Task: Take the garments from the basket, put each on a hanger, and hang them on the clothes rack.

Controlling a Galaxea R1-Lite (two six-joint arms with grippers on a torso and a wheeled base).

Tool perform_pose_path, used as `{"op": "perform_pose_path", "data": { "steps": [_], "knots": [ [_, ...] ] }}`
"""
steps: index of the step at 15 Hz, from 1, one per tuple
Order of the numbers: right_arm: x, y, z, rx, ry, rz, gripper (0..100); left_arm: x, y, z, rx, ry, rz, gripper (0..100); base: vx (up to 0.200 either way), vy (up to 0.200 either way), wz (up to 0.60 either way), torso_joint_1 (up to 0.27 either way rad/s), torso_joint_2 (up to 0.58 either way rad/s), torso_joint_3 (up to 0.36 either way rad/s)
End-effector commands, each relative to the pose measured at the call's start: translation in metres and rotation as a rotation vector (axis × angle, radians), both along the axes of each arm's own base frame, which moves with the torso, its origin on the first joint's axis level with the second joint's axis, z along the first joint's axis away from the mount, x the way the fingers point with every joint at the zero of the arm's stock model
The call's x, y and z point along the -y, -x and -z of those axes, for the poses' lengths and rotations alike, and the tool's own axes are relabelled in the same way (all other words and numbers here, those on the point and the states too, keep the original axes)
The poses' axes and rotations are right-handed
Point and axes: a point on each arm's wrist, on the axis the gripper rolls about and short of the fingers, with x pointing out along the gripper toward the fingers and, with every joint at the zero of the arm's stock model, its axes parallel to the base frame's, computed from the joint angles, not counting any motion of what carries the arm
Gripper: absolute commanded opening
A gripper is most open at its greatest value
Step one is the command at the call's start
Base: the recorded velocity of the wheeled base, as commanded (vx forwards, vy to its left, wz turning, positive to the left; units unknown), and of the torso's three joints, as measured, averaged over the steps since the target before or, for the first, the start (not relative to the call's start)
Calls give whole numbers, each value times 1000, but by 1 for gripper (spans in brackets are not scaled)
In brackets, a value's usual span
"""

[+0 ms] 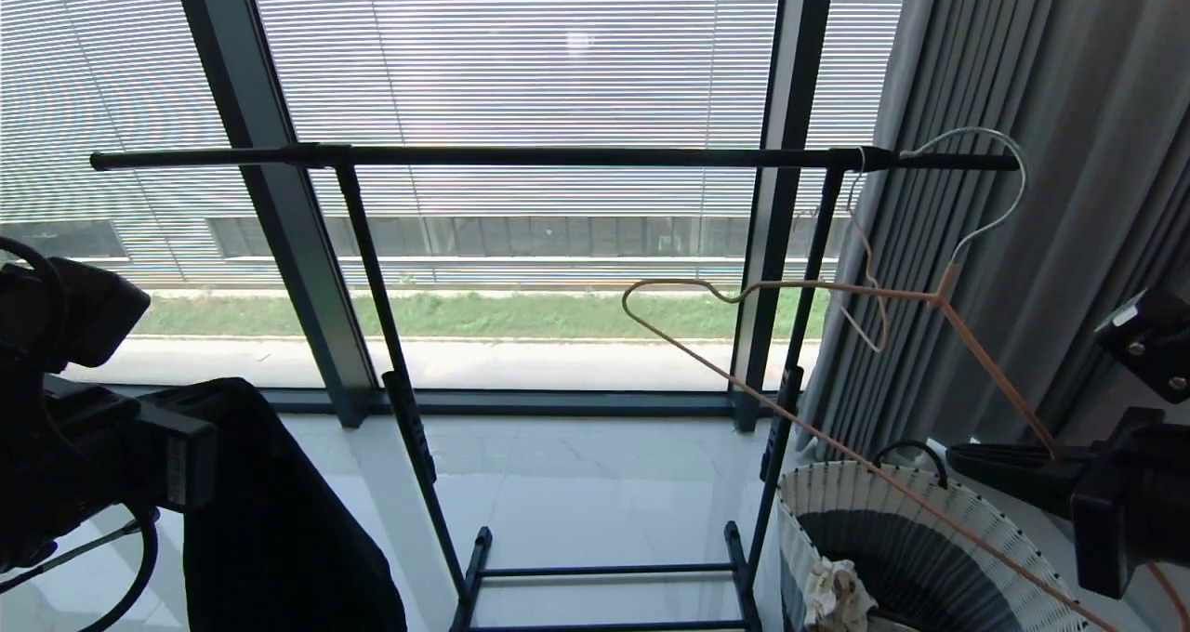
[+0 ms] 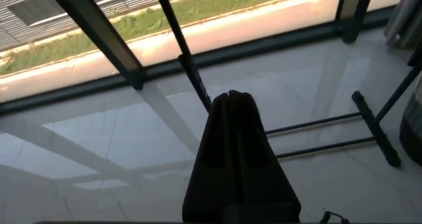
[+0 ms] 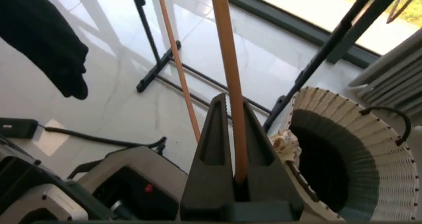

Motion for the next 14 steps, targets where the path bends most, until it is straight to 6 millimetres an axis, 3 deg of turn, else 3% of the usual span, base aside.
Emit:
{"op": "perform_pose_path", "data": {
  "steps": [1,3,9,14],
  "knots": [
    [-13,1,5,-26,20,-69,0,13,6,9,-26,-5,102,0,0,0,0,0,0,0],
    [-21,2,7,-33,25,-112,0,22,0,6,-32,14,145,0,0,0,0,0,0,0],
    [-47,20,10,-36,-18,-277,0,66,-60,-22,-42,297,-17,0,0,0,0,0,0,0],
    [-64,12,15,-40,-8,-300,0,88,-57,-29,-37,327,71,0,0,0,0,0,0,0]
  ]
}}
